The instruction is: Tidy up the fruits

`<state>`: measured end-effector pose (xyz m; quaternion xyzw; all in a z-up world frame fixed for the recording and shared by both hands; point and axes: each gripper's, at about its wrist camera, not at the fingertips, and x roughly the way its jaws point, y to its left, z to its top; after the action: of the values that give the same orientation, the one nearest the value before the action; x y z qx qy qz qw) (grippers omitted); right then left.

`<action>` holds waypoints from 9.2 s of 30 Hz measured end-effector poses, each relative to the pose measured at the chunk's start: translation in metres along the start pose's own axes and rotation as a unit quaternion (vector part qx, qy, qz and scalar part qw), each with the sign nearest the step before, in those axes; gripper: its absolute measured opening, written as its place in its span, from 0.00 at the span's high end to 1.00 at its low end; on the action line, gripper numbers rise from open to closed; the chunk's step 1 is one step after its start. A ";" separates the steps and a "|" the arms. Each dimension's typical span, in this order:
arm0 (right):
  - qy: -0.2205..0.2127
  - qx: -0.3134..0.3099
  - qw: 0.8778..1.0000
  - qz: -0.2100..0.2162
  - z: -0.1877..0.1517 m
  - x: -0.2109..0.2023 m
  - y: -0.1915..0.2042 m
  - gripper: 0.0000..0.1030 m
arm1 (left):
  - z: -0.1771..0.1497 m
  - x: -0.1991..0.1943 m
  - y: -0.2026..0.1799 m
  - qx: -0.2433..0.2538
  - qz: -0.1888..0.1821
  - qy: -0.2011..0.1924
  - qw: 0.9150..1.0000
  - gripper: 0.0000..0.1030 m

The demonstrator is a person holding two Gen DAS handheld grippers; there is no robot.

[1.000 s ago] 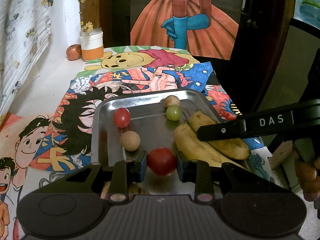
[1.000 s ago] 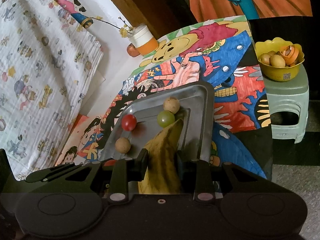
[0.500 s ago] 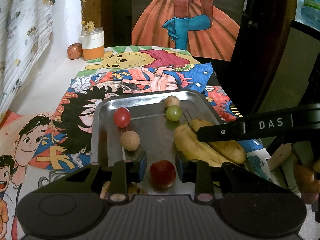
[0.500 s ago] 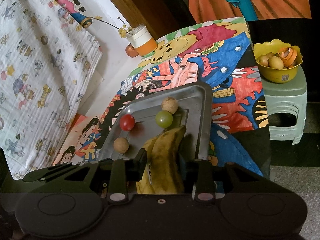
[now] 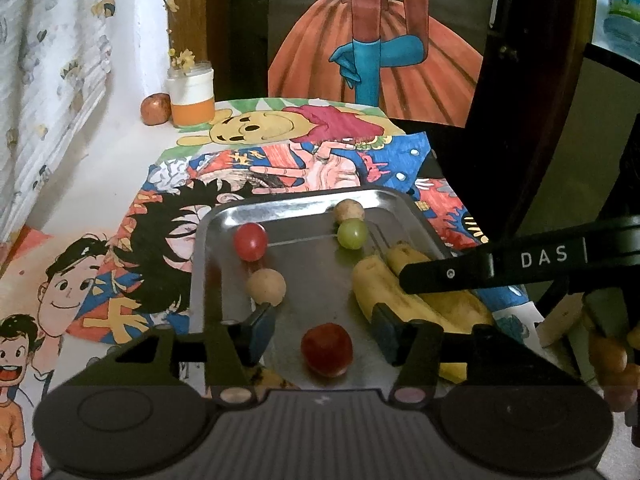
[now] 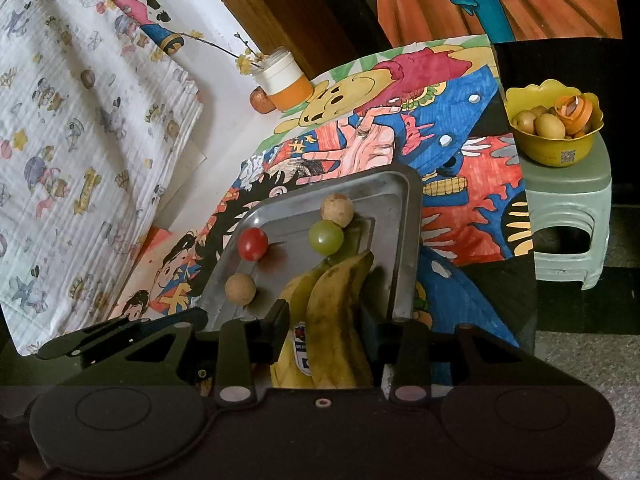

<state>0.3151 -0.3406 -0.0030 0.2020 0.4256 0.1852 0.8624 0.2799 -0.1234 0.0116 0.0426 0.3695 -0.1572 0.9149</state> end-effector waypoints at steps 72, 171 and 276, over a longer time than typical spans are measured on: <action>-0.055 -0.034 0.998 -0.024 -0.048 -0.050 0.058 0.01 | -0.053 -0.087 0.076 -0.236 0.069 -0.047 0.968 0.00; -0.237 -0.191 0.941 -0.151 -0.204 -0.111 0.126 0.01 | -0.166 -0.163 0.042 -0.156 0.116 -0.161 0.968 0.00; -0.239 -0.246 0.931 -0.125 -0.271 -0.125 0.126 0.00 | -0.233 -0.207 0.021 -0.148 0.145 -0.187 0.960 0.00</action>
<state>0.0065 -0.2433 -0.0073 -0.0330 0.1694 0.1213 0.9775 -0.0079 -0.0055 -0.0155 -0.0703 0.2007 0.0286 0.9767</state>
